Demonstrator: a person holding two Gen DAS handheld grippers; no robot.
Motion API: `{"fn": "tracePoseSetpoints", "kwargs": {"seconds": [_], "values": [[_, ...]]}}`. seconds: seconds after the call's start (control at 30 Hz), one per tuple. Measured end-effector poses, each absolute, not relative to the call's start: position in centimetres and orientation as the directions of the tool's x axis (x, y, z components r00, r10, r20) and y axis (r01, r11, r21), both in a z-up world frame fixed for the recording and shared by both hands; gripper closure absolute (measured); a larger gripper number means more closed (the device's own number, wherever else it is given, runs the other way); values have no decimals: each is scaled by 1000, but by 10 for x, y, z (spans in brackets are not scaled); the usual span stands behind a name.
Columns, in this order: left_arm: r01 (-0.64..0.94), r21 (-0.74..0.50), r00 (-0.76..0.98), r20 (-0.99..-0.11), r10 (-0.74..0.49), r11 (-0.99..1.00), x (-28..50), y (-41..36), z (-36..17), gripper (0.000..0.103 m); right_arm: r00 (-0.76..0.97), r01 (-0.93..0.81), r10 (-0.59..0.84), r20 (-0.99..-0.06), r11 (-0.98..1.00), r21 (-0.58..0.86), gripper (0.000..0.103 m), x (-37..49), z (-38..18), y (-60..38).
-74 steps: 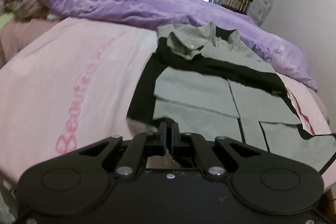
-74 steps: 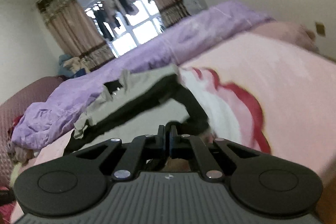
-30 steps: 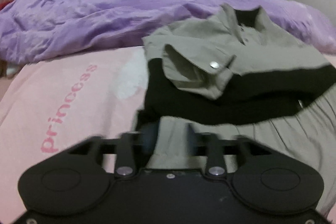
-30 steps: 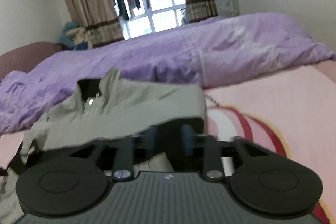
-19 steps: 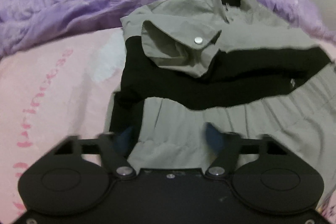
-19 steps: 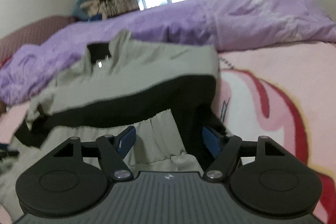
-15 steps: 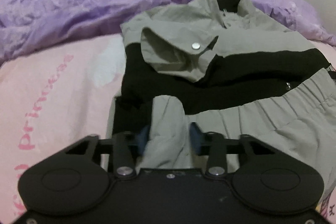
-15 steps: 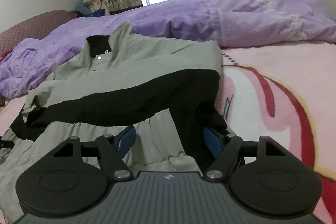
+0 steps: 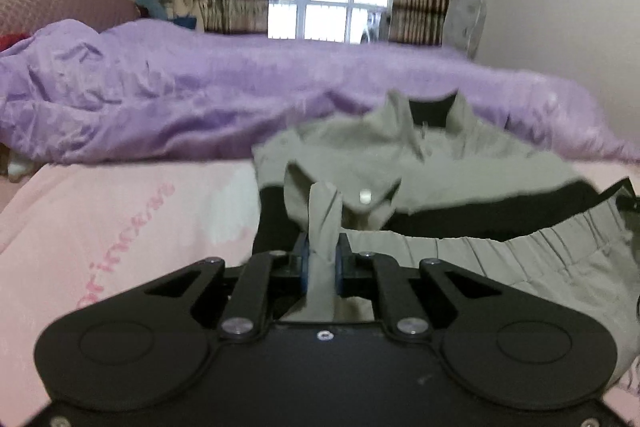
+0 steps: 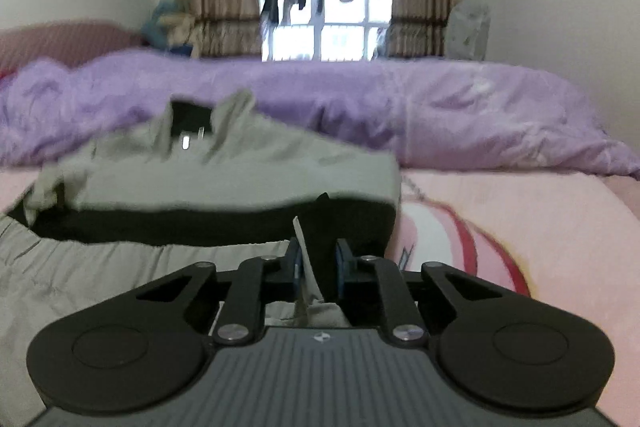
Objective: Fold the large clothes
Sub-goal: 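Close both tools on the folded jacket edge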
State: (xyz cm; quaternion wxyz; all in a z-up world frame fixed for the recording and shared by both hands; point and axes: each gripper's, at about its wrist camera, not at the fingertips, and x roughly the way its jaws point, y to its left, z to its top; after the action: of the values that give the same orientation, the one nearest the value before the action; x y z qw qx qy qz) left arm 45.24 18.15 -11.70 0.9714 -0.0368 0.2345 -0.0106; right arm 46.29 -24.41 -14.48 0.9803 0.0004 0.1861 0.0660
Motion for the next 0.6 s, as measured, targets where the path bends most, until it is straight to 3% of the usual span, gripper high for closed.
{"fn": "tracePoseSetpoints", "kwargs": {"seconds": [0.23,0.4,0.53,0.6], "values": [[-22,-45,908,-419,1,999,494,175,-96,93,987,-52,61,-150,997,62,87,461,-110,-235],[-12,-22,953,-302,5,1000,516,172,-79,93,990,-39,51,-135,995,90,88,493,-93,-230],[-21,-21,947,-320,13,1000,517,170,-83,94,986,-30,48,-162,993,111,88,498,-92,-235],[-14,1,942,-334,14,1000,504,169,-96,93,978,-42,47,-203,999,32,88,491,-103,-233]]}}
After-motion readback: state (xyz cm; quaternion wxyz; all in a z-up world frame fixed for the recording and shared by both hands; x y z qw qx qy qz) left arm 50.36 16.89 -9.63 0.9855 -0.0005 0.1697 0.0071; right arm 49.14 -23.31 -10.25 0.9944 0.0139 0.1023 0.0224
